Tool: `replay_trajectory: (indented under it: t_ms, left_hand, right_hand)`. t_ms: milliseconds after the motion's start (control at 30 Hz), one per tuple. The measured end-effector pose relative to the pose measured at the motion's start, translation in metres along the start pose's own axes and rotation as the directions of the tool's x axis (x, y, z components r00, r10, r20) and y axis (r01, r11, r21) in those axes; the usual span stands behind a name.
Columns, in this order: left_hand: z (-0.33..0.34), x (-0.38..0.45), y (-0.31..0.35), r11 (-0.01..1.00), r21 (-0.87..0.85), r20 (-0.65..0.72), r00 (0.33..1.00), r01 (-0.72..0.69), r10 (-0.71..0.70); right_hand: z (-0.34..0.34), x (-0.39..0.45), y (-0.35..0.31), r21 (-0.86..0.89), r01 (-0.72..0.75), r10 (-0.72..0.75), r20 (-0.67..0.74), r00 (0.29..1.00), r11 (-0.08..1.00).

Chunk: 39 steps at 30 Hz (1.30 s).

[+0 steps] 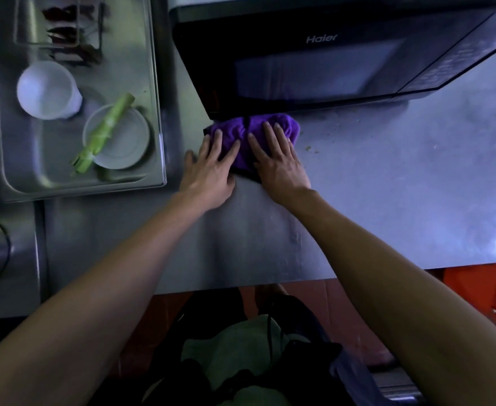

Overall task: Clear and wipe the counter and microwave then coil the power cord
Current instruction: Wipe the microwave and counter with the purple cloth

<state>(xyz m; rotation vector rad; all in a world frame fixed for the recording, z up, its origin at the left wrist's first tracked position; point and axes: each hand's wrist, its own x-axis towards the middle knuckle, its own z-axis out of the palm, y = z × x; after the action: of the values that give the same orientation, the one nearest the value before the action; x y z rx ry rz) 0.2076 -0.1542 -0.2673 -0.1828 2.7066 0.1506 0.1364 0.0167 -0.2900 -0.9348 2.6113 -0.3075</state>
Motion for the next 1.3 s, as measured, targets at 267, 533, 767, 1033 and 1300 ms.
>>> replay_trajectory:
  t_ms: [267, 533, 767, 1033, 1300]
  left_hand:
    - [0.001, 0.015, -0.007, 0.999, -0.042, -0.01, 1.0, -0.024, 0.023]
    - [-0.001, 0.017, -0.012, 0.993, 0.046, -0.053, 0.992, -0.112, 0.114]
    - [-0.007, 0.021, 0.009, 0.984, 0.045, -0.005, 0.985, -0.171, 0.171]
    - [-0.008, 0.056, 0.098, 0.989, 0.019, 0.001, 0.989, -0.15, 0.15]
    - [-0.012, 0.083, 0.193, 0.995, 0.039, 0.022, 0.996, -0.087, 0.087]
  right_hand:
    - [-0.003, 0.013, -0.004, -0.035, -0.049, 0.049, 0.005, 0.999, 0.998]
    - [-0.01, 0.01, -0.005, -0.051, -0.072, 0.073, 0.009, 0.997, 0.996]
    - [-0.021, -0.001, 0.024, -0.052, -0.075, 0.074, -0.015, 0.997, 0.996]
    - [-0.042, -0.023, 0.111, -0.064, -0.046, 0.043, -0.052, 0.998, 0.997]
    - [-0.059, -0.042, 0.208, -0.025, 0.035, -0.037, -0.111, 0.993, 0.999]
